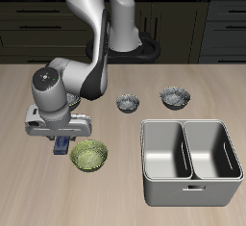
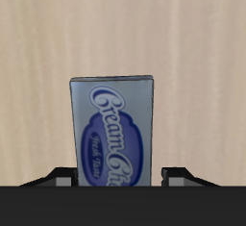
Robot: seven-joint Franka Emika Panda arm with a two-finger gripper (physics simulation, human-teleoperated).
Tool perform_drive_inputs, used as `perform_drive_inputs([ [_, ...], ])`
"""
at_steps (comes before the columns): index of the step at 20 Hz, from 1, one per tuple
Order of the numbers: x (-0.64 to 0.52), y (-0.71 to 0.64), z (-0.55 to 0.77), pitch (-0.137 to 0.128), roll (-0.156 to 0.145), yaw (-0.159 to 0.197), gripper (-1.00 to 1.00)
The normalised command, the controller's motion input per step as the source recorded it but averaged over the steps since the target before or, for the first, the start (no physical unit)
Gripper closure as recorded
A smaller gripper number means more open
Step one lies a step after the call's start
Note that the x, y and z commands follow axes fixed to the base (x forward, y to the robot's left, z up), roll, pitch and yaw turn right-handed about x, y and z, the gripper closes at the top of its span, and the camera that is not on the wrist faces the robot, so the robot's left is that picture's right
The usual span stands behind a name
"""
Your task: Place the cream cheese in the green bowl
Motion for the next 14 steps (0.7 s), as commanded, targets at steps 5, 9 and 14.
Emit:
perform_drive_inputs([
  [5,-0.07,0.04,0.07,-0.010,0.015,-0.018,1.00],
  [9,-0.02,0.00,0.18,-0.027,-0.007,-0.005,1.00],
  [14,0.00,0.03,0.31,-0.047,0.000,0.000,1.00],
])
